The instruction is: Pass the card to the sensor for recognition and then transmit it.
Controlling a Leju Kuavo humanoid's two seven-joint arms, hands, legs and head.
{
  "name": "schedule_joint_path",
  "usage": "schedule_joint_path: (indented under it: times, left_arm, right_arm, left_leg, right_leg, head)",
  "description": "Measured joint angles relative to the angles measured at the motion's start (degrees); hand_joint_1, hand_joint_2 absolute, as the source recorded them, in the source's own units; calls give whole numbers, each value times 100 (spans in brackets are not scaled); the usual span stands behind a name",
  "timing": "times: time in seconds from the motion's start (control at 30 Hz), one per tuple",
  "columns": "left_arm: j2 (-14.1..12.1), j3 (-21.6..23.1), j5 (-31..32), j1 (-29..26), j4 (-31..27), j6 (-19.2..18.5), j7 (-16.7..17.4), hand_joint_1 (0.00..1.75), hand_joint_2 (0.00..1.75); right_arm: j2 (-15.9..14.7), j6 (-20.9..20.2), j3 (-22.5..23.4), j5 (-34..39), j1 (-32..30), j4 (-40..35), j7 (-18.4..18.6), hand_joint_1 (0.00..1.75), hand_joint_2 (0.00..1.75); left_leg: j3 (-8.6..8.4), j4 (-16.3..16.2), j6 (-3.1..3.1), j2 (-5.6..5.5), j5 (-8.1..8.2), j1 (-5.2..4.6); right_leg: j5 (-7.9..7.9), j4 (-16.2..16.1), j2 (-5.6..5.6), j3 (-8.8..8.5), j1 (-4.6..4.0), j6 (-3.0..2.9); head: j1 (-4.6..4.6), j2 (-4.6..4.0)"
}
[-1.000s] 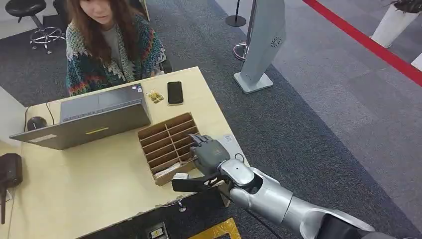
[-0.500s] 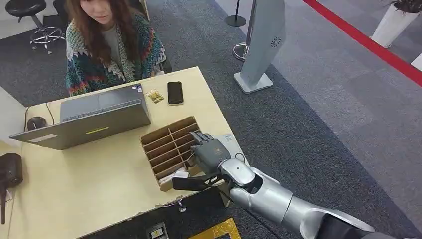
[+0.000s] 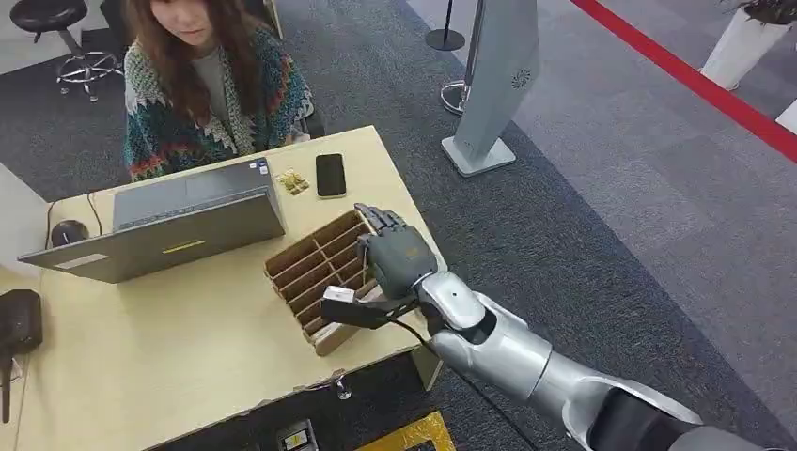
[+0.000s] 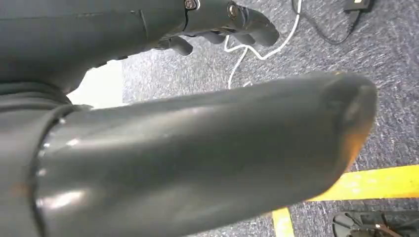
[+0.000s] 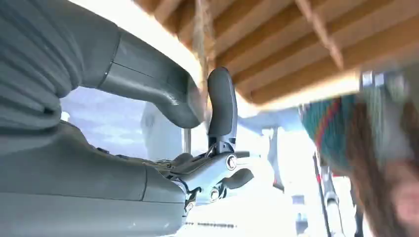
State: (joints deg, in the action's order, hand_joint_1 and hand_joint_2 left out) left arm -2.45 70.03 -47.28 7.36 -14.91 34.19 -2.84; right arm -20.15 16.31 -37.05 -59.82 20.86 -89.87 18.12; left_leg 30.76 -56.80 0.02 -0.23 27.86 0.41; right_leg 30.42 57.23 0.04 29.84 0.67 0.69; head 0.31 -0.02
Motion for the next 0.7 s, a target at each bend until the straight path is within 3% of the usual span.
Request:
schedule_joint_path:
  times: [0.4, 0.7]
  left_arm:
    - [18, 65, 422, 258, -2, -206, 177, 0, 0]
    - [50, 164, 728, 466, -2, -326, 398, 0, 0]
  right_arm:
    - [-103, -260, 166, 492, 1741, -147, 192, 175, 175]
    - [135, -485, -233, 1101, 3170, 1433, 57, 175, 175]
  left_leg:
    - [3, -1, 0, 2, -3, 0]
    - [12, -1, 1, -12, -7, 0]
  right_leg:
    - [-7, 6, 2, 3, 0, -1]
    - [-8, 8, -9, 4, -1, 0]
  head:
    - [2, 0]
    - [0, 0]
